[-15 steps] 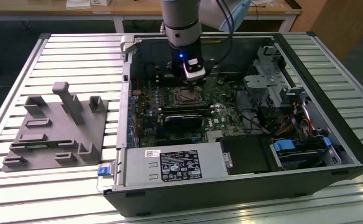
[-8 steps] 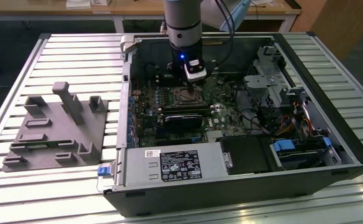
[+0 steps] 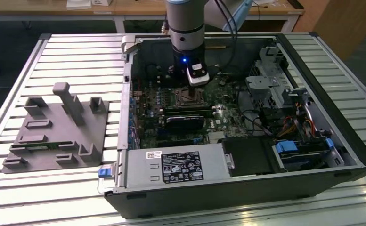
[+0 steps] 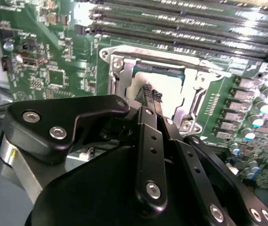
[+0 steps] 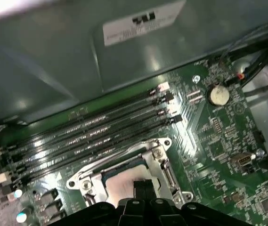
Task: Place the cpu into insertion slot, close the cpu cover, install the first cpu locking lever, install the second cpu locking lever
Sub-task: 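Install the first cpu locking lever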
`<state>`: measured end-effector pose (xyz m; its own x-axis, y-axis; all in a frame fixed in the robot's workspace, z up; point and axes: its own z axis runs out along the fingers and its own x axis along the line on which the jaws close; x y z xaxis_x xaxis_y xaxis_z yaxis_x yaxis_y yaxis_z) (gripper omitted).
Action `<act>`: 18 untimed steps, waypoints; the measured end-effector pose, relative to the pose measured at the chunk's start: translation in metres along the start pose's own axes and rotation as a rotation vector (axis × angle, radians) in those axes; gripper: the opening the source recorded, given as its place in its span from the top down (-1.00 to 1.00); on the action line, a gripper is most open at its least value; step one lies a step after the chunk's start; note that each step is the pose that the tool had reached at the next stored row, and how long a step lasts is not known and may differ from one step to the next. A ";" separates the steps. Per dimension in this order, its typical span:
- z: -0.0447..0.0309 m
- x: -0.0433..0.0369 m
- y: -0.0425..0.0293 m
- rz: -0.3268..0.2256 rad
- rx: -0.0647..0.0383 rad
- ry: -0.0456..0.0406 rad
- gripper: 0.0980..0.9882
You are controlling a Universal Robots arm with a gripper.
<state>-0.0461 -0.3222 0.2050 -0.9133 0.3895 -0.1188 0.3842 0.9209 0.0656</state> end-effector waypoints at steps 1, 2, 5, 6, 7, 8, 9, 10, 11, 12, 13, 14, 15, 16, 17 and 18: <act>0.0001 -0.0003 -0.0002 0.000 0.006 0.0098 0.98; 0.0001 -0.0006 -0.0003 0.000 0.012 0.0207 0.98; 0.0002 -0.0008 -0.0004 0.000 0.020 0.0375 0.98; 0.0002 -0.0008 -0.0004 0.000 0.020 0.0383 0.98; 0.0002 -0.0008 -0.0004 0.000 0.020 0.0390 0.98; 0.0002 -0.0008 -0.0004 0.000 0.021 0.0397 0.98; 0.0003 -0.0008 -0.0004 0.000 0.021 0.0404 0.98; 0.0001 -0.0008 -0.0004 0.000 0.021 0.0405 0.98; -0.0009 -0.0010 -0.0003 0.000 0.021 0.0405 0.98; -0.0027 -0.0012 -0.0001 0.000 0.021 0.0404 0.98; -0.0051 -0.0015 0.0000 0.000 0.021 0.0405 0.98; -0.0074 -0.0017 0.0002 0.000 0.021 0.0405 0.98; -0.0096 -0.0020 0.0003 0.000 0.021 0.0405 0.98; -0.0118 -0.0023 0.0004 0.000 0.021 0.0405 0.98; -0.0141 -0.0025 0.0006 0.000 0.021 0.0405 0.98; -0.0163 -0.0028 0.0008 0.000 0.021 0.0405 0.98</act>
<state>-0.0455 -0.3228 0.2216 -0.9178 0.3891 -0.0786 0.3867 0.9211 0.0448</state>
